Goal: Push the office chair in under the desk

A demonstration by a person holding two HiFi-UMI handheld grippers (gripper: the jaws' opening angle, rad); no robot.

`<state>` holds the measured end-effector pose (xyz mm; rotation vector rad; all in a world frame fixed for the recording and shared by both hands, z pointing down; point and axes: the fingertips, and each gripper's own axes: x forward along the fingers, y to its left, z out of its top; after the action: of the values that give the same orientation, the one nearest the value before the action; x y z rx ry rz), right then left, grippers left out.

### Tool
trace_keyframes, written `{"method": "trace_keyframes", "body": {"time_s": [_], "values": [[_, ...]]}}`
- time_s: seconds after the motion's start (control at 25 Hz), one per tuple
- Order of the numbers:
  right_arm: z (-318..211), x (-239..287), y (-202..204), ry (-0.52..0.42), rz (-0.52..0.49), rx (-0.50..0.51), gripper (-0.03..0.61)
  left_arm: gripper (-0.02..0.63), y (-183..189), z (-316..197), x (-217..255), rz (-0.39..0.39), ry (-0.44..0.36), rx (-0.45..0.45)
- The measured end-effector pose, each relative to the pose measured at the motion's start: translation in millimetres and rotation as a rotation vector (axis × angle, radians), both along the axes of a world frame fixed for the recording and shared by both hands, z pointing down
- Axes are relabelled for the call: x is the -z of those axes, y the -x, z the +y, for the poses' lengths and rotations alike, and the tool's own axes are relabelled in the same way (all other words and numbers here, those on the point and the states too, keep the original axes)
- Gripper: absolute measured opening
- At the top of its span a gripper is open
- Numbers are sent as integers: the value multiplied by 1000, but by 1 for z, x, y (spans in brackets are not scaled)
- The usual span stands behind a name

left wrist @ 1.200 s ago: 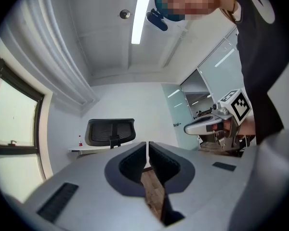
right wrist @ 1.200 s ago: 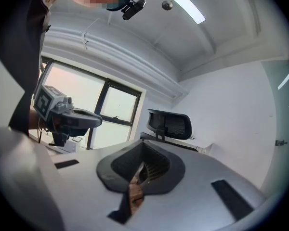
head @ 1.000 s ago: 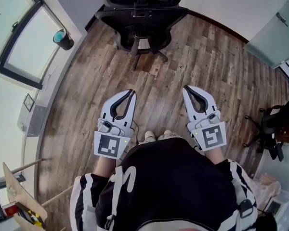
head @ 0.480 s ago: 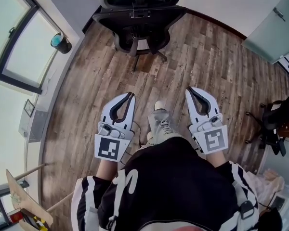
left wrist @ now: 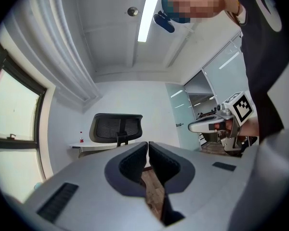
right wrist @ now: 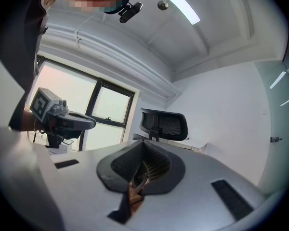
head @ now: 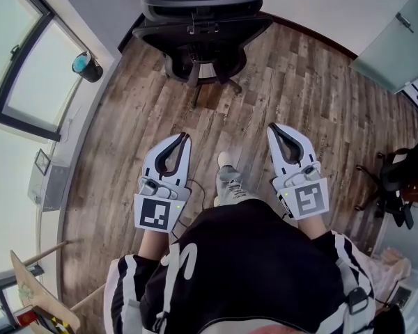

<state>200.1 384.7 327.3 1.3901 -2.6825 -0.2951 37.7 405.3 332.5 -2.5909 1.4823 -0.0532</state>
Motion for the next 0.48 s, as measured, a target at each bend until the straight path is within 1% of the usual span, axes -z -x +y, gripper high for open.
{"method": "trace_keyframes", "body": {"time_s": [0.24, 0.48], "values": [[-34, 8, 4, -16, -14, -5, 9, 21, 5, -33, 8, -13, -22, -1], [-68, 4, 3, -2, -20, -17, 9, 22, 8, -67, 10, -15, -21, 2]]}}
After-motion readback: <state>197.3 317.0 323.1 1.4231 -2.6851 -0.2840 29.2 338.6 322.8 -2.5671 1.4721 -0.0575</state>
